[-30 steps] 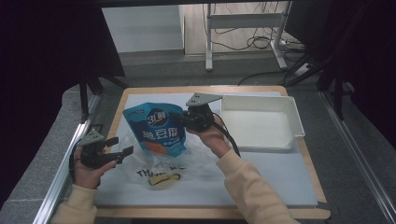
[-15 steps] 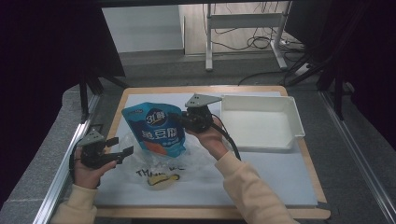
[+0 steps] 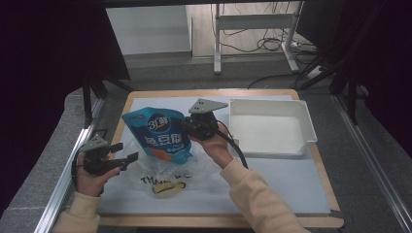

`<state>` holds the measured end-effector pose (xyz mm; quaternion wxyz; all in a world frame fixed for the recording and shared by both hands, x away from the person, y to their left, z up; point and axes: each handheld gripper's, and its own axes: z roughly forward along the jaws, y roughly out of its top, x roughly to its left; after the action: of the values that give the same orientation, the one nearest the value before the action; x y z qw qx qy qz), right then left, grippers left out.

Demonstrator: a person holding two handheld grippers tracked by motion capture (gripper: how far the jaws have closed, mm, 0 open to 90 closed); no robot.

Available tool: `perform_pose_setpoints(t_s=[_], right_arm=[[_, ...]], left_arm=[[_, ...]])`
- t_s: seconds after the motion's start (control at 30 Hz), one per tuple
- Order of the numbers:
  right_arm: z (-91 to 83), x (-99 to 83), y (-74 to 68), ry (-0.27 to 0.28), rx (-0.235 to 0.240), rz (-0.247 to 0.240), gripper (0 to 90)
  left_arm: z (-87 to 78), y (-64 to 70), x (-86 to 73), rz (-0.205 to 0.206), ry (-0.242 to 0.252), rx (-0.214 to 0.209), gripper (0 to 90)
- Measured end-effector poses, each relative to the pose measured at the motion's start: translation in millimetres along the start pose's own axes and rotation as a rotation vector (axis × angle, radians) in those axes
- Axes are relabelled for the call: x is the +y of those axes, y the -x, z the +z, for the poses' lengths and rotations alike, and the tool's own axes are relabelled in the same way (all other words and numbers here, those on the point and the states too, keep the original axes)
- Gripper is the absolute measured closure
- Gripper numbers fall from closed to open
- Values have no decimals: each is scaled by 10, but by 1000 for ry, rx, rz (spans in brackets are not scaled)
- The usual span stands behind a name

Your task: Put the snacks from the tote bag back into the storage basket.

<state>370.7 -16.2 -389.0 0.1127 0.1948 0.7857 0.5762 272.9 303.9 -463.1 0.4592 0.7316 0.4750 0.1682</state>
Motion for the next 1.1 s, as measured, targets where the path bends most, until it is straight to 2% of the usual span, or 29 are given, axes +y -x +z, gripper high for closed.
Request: perform_pose_setpoints(t_s=[0.6,1.1], right_arm=[[70,128,-169,17,15,-17,888],[16,257,-234,60,15,-33,889]], left_arm=[[4,-16,-10,1,-7,-4,211],[23,-23,-21,-4,-15,-4,211]])
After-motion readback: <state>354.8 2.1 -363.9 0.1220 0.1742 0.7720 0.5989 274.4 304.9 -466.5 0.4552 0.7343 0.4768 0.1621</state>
